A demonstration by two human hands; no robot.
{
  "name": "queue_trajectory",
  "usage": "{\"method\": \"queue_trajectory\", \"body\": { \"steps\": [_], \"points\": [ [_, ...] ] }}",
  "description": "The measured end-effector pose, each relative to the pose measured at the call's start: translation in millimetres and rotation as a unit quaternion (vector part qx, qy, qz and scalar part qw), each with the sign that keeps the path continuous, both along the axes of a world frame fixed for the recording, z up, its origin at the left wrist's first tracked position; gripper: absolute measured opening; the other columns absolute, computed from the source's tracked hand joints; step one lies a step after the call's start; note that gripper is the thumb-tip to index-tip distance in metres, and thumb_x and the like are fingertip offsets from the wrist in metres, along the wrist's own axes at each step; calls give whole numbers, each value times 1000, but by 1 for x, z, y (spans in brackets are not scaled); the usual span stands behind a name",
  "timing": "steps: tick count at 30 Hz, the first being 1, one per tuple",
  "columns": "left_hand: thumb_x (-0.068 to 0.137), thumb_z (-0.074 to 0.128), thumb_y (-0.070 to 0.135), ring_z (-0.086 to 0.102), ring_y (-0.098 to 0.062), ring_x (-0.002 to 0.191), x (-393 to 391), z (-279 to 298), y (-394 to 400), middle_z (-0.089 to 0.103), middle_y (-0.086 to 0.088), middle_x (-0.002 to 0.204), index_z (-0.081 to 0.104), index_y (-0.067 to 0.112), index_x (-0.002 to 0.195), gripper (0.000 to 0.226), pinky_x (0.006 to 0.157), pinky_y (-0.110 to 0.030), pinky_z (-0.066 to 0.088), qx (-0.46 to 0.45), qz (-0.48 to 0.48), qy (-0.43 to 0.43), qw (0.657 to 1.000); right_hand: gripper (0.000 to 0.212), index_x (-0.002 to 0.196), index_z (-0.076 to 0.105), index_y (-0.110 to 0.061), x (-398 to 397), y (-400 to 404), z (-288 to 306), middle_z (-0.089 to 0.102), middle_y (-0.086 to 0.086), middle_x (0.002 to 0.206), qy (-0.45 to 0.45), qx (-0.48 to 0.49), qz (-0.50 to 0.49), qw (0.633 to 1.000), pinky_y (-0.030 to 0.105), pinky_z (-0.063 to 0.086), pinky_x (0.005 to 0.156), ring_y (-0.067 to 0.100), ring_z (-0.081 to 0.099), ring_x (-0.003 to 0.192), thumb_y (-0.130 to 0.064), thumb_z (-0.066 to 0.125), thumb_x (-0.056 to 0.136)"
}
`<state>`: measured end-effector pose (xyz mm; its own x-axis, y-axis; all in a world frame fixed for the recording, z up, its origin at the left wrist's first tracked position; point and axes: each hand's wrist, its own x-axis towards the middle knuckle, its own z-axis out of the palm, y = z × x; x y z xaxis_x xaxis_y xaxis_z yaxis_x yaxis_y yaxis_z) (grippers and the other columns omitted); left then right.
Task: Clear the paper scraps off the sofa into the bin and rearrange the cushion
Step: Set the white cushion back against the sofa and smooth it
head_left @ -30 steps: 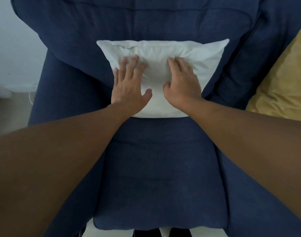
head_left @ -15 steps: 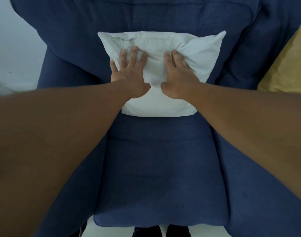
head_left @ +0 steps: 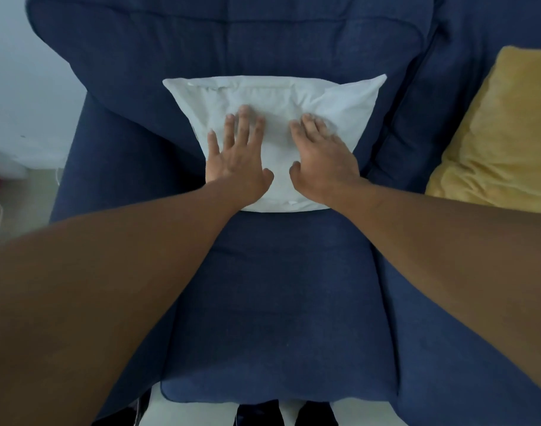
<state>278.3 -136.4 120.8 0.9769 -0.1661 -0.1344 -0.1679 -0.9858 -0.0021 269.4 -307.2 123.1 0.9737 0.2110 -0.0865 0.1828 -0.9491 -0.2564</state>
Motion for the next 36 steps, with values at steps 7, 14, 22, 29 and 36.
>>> {"method": "queue_trajectory", "body": {
  "steps": [7,14,22,29,36],
  "points": [
    [100,50,46,-16,-27,156,-18,6,-21,-22,-5,169,-9,21,162,89,126,-53,1,33,-55,23,998,76,163,9,-16,-17,-6,7,-2,8,172,-7,-79,25,997,52,9,125,29,-5,158,-34,48,100],
    [100,44,48,-21,-27,154,1,8,-25,-27,-5,167,-13,15,162,91,125,-54,-1,89,-91,17,992,86,164,-6,-24,3,-8,15,-16,1,171,43,-131,41,990,57,-3,124,27,-17,156,-34,49,99],
    [101,29,58,-21,-22,154,42,-6,1,-31,-2,166,-22,17,160,87,125,-55,0,98,-158,-17,982,87,162,-15,-36,43,-24,11,-25,-5,169,76,-140,34,987,62,-5,122,24,-21,155,-42,46,101],
    [101,25,63,-13,-24,156,57,-3,27,-25,-1,168,-21,24,160,84,122,-63,6,38,-43,-3,998,87,159,-22,-37,52,-57,6,-30,-8,167,99,-97,-52,989,65,-3,121,20,-23,154,-47,40,99],
    [100,38,51,-12,-26,156,10,-10,57,-25,-1,168,-25,22,158,91,124,-59,4,39,82,19,996,86,159,-26,-25,4,-70,-14,-31,-5,166,43,-96,-100,989,61,1,123,21,-20,155,-40,35,101]
  ]
}}
